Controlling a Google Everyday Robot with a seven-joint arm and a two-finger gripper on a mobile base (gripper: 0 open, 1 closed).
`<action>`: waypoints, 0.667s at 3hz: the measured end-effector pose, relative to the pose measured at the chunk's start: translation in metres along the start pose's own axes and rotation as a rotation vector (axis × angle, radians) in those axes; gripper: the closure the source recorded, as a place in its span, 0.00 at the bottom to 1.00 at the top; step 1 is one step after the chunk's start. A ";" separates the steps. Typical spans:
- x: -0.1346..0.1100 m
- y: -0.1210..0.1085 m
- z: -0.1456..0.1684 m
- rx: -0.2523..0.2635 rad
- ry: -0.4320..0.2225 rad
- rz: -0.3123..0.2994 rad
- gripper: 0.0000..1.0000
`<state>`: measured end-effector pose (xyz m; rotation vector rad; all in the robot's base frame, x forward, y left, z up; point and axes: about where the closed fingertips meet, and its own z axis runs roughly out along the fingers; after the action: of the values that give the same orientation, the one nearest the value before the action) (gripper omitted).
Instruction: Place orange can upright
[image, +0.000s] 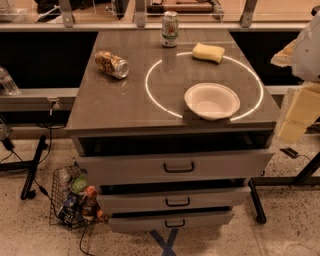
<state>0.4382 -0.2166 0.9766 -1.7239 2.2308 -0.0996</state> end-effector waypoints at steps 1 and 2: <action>0.000 0.000 0.000 0.000 0.000 0.000 0.00; -0.015 -0.012 0.011 -0.014 -0.022 -0.045 0.00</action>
Offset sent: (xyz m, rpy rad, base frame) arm 0.0401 0.0291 -0.0153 0.0233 0.0246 0.1212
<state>0.4557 -0.2034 0.9719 -1.7741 2.1833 -0.0752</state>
